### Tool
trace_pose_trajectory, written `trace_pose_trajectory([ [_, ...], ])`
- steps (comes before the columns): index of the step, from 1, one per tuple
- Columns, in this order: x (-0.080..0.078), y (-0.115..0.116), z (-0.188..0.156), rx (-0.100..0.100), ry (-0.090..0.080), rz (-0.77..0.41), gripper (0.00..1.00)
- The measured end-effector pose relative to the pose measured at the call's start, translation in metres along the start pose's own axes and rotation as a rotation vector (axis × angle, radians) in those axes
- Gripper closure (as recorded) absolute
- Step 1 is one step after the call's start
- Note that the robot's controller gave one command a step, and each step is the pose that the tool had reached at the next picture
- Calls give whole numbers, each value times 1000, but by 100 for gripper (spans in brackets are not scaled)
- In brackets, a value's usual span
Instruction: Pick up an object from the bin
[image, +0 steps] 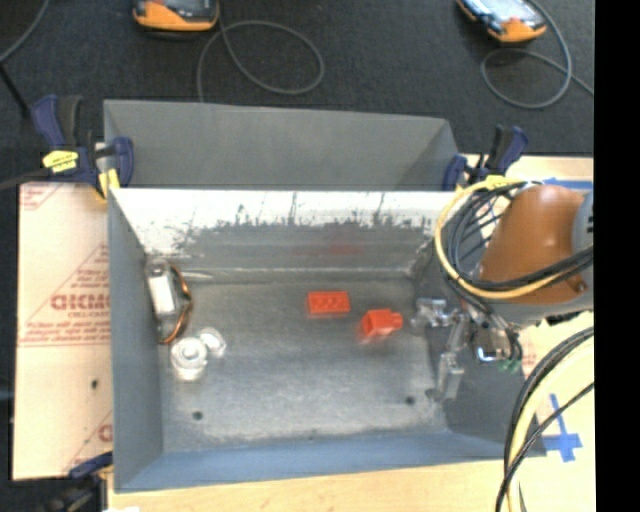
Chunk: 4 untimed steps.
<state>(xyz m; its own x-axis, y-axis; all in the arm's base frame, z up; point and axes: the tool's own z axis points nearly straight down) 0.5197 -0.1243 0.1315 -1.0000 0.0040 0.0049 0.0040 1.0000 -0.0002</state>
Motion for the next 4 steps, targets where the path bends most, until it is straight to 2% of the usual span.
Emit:
trace_pose_trajectory([
  [1, -2, 0, -4, 2, -8, -3, 0],
  [2, -45, 12, 24, 2, -12, 67, 0],
  [3, -58, 39, 38, 2, -11, 22, 0],
  [4, -55, 67, 60, 4, -15, -57, 100],
])
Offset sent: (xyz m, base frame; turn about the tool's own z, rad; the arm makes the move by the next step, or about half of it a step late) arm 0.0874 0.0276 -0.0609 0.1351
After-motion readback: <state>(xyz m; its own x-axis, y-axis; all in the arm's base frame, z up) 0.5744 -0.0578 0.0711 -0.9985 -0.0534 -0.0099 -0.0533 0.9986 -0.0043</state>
